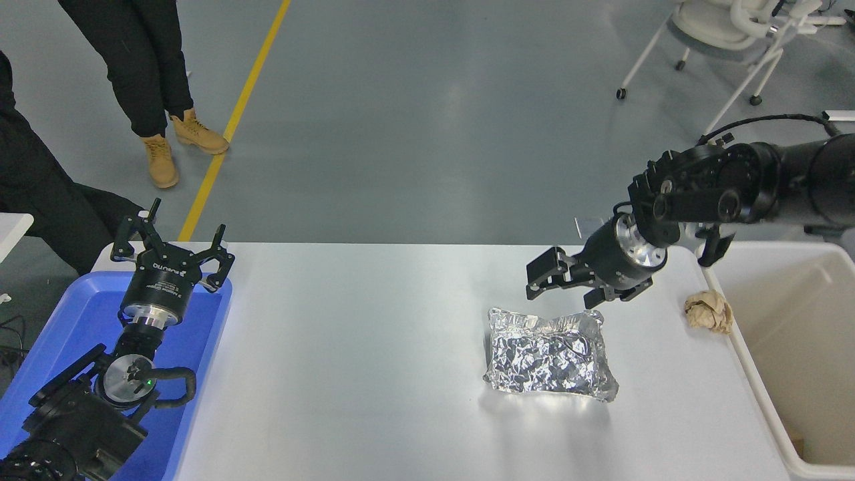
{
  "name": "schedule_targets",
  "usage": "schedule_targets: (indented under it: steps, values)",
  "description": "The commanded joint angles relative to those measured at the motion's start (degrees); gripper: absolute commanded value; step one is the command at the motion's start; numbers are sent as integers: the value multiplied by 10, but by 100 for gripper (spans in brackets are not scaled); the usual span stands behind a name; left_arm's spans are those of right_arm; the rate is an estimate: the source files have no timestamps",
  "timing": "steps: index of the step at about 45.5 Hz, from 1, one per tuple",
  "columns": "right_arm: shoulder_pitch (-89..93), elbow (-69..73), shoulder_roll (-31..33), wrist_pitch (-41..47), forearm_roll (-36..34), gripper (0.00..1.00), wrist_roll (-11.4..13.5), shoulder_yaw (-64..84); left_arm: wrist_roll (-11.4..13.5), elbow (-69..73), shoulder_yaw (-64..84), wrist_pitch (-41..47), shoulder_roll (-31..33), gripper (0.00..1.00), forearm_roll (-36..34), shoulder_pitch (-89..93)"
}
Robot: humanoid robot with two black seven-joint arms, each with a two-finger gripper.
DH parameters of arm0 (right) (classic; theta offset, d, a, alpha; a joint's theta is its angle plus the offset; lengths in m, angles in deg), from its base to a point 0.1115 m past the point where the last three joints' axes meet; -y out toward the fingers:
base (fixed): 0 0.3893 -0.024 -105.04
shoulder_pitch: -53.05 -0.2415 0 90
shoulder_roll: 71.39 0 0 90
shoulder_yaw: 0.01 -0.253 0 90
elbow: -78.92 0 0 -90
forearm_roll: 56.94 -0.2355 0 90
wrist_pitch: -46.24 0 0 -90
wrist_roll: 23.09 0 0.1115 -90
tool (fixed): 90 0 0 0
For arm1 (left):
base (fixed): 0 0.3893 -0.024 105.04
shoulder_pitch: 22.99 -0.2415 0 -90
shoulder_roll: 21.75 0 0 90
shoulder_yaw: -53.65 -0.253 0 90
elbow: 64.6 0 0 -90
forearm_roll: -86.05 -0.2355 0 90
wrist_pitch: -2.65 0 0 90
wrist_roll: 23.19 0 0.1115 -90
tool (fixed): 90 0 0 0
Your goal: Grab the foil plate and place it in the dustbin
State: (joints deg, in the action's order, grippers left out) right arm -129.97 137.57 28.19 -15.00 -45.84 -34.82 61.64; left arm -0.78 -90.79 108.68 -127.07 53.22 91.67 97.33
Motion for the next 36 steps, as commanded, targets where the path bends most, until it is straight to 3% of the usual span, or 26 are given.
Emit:
schedule_targets:
  steps: [1,18,36]
  values:
    - [117,-85,-20,-43,80,100,0,-10,0,0,0,0,0,100,0,0]
    - [186,-145,-17,-58,139,100,0,-14,0,0,0,0,0,100,0,0]
    - [223,-190,-19,-77,146,100,0,-14,0,-1,0,0,0,100,0,0]
